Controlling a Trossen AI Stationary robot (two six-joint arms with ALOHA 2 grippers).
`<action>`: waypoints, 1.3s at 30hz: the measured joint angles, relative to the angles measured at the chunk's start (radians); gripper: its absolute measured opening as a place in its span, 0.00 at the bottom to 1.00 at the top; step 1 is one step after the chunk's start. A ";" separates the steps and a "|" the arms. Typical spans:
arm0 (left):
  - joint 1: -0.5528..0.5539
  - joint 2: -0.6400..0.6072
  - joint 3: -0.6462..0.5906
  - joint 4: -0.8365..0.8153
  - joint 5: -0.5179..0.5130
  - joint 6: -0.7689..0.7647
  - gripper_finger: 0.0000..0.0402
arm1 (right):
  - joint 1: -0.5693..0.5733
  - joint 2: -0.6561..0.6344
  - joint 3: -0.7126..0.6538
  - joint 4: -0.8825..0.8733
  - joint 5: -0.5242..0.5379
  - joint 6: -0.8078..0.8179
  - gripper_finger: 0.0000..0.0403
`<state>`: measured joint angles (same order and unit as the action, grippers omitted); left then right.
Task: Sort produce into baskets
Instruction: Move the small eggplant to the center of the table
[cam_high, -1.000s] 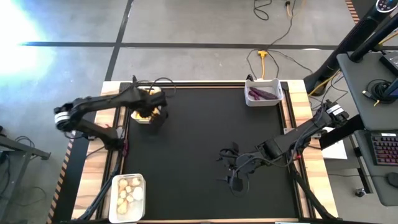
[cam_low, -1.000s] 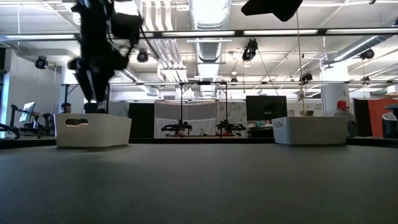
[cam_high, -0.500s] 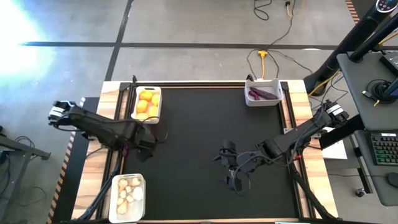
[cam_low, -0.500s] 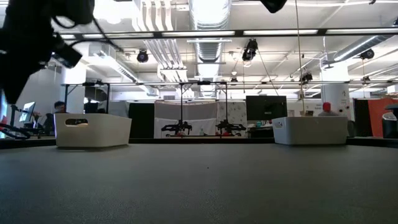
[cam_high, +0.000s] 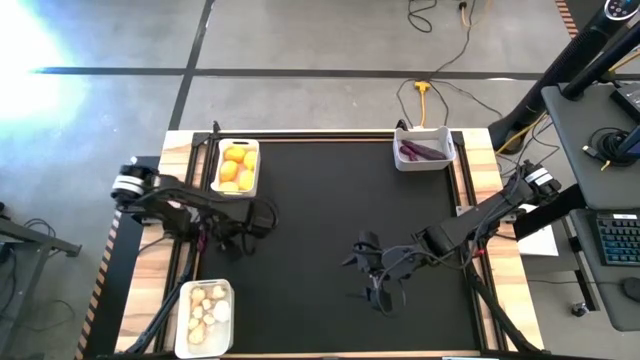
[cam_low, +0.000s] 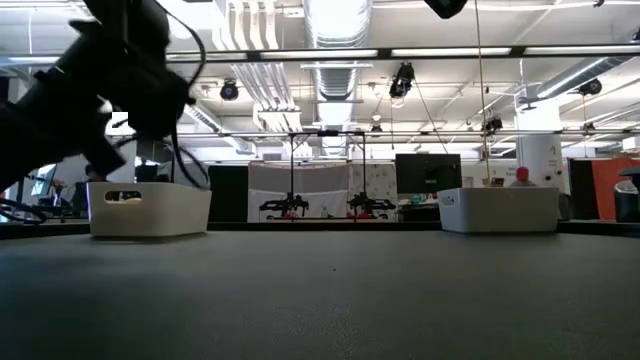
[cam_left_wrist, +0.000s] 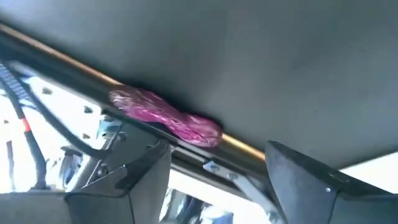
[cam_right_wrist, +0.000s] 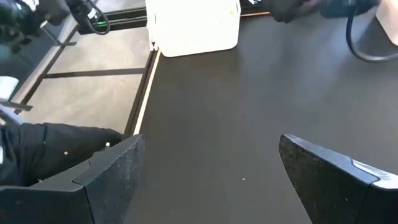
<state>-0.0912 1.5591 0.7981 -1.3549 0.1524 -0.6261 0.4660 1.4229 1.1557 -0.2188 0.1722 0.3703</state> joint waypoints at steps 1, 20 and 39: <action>0.003 0.026 0.000 0.000 0.016 0.039 0.60 | 0.000 0.000 0.000 0.000 0.000 0.008 0.90; 0.002 0.386 0.001 -0.024 0.021 0.345 0.75 | 0.008 0.000 0.000 -0.009 0.003 0.012 0.90; -0.117 0.302 -0.017 0.072 0.096 0.377 0.53 | 0.021 0.000 0.000 -0.009 0.003 0.034 0.90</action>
<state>-0.2086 1.8613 0.7812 -1.2832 0.2485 -0.2486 0.4866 1.4231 1.1557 -0.2279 0.1753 0.4047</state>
